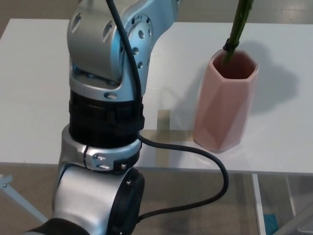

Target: Use the left hand to pick up the rose and then lift and insert it into the pink vase.

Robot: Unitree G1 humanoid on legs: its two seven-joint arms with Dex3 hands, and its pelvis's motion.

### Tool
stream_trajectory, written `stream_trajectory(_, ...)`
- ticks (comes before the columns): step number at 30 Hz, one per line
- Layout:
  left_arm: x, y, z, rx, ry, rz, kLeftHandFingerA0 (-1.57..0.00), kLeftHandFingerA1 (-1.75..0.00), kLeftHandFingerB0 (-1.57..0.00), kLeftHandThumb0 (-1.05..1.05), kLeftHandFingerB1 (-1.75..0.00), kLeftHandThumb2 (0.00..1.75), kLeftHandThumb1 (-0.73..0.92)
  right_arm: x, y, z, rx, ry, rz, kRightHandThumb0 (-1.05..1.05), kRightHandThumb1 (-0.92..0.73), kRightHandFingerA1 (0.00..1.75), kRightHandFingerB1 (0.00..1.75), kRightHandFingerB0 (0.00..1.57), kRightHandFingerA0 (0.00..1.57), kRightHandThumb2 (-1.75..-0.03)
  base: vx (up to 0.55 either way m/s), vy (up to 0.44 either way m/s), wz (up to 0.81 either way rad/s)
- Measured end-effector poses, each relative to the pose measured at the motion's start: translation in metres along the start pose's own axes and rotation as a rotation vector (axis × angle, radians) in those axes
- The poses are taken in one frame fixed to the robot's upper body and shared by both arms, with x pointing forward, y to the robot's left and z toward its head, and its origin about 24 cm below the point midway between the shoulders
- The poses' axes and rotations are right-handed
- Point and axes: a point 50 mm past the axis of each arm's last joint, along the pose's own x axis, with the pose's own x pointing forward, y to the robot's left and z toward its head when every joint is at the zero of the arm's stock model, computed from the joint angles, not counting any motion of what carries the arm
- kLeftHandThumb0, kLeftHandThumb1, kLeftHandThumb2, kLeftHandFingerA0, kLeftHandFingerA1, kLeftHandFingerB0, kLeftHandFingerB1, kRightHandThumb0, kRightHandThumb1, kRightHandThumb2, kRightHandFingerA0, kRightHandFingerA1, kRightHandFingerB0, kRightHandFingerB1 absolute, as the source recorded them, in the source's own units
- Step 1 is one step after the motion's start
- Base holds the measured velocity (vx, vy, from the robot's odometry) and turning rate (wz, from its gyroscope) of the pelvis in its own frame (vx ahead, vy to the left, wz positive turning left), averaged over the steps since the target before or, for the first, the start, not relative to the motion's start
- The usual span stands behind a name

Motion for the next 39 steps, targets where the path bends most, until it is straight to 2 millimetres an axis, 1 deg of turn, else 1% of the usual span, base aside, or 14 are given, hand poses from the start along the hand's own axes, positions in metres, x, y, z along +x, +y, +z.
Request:
stream_trajectory(8,0.001,-0.004,-0.005,0.01,0.017,-0.007,-1.0,-1.39,-0.81,-0.19,-0.87,0.67,0.84,0.001,0.0,0.003,0.011,-0.006,0.008,-0.26,-0.57,0.49,0.46,0.61,0.67,-0.56,0.0,0.0,0.0)
stream_trajectory(9,0.001,-0.004,-0.006,0.011,0.019,-0.007,-1.01,-1.35,-0.82,-0.19,-0.87,0.65,0.85,0.001,0.0,0.003,0.011,-0.007,0.008,-0.26,-0.57,0.49,0.46,0.62,0.67,-0.56,0.0,0.0,0.0)
stream_trajectory(12,0.001,-0.005,-0.008,0.01,0.026,-0.004,-1.01,-1.34,-0.82,-0.19,-0.85,0.65,0.85,0.001,0.0,0.004,0.012,-0.009,0.01,-0.27,-0.57,0.49,0.46,0.62,0.68,-0.56,0.0,0.0,0.0)
stream_trajectory(13,0.001,-0.004,-0.009,0.009,0.03,-0.003,-0.99,-1.36,-0.83,-0.19,-0.85,0.66,0.84,0.001,0.0,0.005,0.012,-0.01,0.01,-0.3,-0.41,0.65,0.59,0.51,0.63,-0.82,0.0,0.0,0.0)
stream_trajectory(14,0.001,-0.004,-0.01,0.007,0.034,-0.001,-0.99,-1.36,-0.83,-0.19,-0.85,0.66,0.84,0.001,0.0,0.004,0.012,-0.009,0.01,-0.3,-0.41,0.65,0.59,0.51,0.63,-0.82,0.0,0.0,0.0)
stream_trajectory(15,0.001,-0.004,-0.012,0.006,0.037,0.0,-0.97,-1.36,-0.83,-0.19,-0.85,0.66,0.84,0.001,0.0,0.004,0.012,-0.009,0.01,-0.27,-0.57,0.49,0.46,0.62,0.68,-0.56,0.0,0.0,0.0)
stream_trajectory(25,-0.002,-0.001,-0.028,-0.003,0.066,0.013,-0.96,-1.35,-0.84,-0.18,-0.81,0.66,0.84,0.0,0.001,0.001,0.009,-0.003,0.022,-0.25,-0.57,0.49,0.46,0.6,0.66,-0.56,0.0,0.0,0.0)
stream_trajectory(28,-0.002,-0.002,-0.03,0.0,0.066,0.014,-0.98,-1.35,-0.85,-0.19,-0.82,0.66,0.84,0.0,0.001,0.002,0.007,-0.003,0.025,-0.25,-0.57,0.49,0.46,0.6,0.66,-0.56,0.0,0.0,0.0)
stream_trajectory(39,-0.001,-0.005,-0.034,0.012,0.074,0.008,-0.98,-1.36,-0.83,-0.19,-0.83,0.66,0.84,0.001,0.001,0.006,0.011,-0.012,0.025,-0.28,-0.57,0.49,0.46,0.61,0.68,-0.56,0.0,0.0,0.0)
